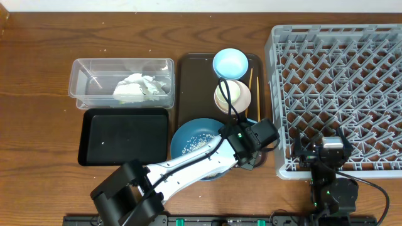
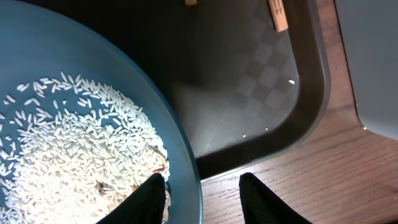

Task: Sort waste into correct bins and load items into the dishwasher rack
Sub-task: 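Grip the right rim of the blue rice bowl with the left gripper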

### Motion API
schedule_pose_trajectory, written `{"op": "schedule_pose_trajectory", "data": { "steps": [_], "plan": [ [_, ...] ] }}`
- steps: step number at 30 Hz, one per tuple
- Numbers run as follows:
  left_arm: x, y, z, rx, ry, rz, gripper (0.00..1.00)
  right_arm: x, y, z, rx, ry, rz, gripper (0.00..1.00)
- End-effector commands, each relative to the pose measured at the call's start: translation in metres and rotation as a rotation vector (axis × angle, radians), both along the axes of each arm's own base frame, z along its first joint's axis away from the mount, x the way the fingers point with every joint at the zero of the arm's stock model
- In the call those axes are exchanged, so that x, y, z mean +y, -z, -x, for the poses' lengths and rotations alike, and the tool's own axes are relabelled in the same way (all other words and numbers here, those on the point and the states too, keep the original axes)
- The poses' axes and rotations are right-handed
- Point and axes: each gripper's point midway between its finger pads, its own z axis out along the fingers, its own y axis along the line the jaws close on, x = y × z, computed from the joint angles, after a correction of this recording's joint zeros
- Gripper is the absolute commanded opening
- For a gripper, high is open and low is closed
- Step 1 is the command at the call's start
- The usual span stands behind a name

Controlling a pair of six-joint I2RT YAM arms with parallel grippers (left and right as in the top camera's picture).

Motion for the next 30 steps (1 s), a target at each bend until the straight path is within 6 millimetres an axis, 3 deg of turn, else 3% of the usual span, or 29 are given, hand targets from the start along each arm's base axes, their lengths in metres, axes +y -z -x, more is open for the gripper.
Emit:
{"op": "schedule_pose_trajectory", "data": {
  "steps": [1,11,19,30],
  "plan": [
    [0.006,0.011,-0.002,-0.016,-0.005,-0.036,0.42,-0.003,0.001,0.0,0.004,0.014,0.004,0.99],
    [0.013,0.025,0.002,-0.011,-0.009,-0.045,0.42,-0.003,0.001,0.0,0.004,0.014,0.004,0.99],
    [0.011,0.025,0.001,-0.015,-0.009,-0.036,0.28,-0.003,0.001,0.0,0.004,0.014,0.004,0.99],
    [0.01,0.025,0.001,-0.015,-0.009,-0.036,0.28,-0.003,0.001,0.0,0.004,0.014,0.004,0.99]
  ]
}}
